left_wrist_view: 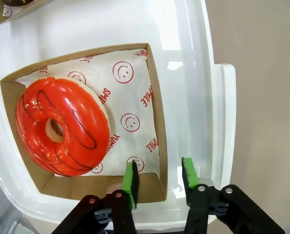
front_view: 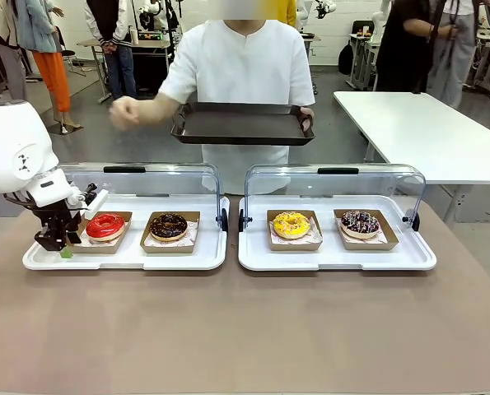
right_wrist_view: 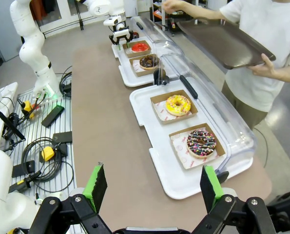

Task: Provide the desired donut to the person.
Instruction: Pick up and lift the Paper togo box containing the Donut pointed at by the person.

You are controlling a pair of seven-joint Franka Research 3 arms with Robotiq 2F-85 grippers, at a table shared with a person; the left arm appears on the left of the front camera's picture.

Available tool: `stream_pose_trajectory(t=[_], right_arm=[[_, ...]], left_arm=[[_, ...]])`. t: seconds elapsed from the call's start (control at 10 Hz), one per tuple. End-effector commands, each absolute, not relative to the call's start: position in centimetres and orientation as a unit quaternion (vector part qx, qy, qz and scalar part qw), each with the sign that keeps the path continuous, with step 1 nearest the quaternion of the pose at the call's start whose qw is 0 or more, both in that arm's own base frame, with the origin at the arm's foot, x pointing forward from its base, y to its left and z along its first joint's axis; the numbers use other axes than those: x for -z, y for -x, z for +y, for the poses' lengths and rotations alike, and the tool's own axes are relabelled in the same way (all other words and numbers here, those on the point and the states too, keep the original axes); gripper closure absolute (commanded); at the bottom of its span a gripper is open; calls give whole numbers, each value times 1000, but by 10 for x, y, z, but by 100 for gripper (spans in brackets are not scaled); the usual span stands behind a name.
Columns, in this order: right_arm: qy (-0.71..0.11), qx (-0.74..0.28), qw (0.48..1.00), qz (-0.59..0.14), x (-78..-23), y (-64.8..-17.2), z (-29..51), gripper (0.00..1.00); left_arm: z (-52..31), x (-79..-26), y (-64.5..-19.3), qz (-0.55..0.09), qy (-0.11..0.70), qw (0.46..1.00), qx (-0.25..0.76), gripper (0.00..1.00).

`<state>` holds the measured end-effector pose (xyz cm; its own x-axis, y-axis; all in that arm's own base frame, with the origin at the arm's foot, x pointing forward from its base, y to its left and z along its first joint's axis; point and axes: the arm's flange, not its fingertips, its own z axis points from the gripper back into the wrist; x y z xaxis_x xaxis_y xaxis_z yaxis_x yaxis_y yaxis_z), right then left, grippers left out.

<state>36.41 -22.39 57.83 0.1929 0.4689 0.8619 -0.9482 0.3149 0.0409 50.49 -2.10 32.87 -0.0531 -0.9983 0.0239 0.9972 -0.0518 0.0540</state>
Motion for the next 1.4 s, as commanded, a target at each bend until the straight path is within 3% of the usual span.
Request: stream_pose_trajectory(t=[0.0,0.1,0.7,1.1,1.3], right_arm=[[-303,-496,714,-390,-578,-365,-224,0],[-303,-496,714,-390,-578,-365,-224,0],[-303,-496,714,-390,-578,-365,-224,0],[-303,-496,714,-390,-578,-365,-224,0],[-303,-496,714,-390,-578,-365,-224,0]], left_arm=[[-18,-326,-508,-39,-8,678,734,92],[-18,-327,-509,-39,-8,678,734,100],[-24,-361,-481,-27,-32,666,744,100],[-58,-488,-379,33,-7,664,747,100],[-72,-539,-352,18,-36,671,740,100]])
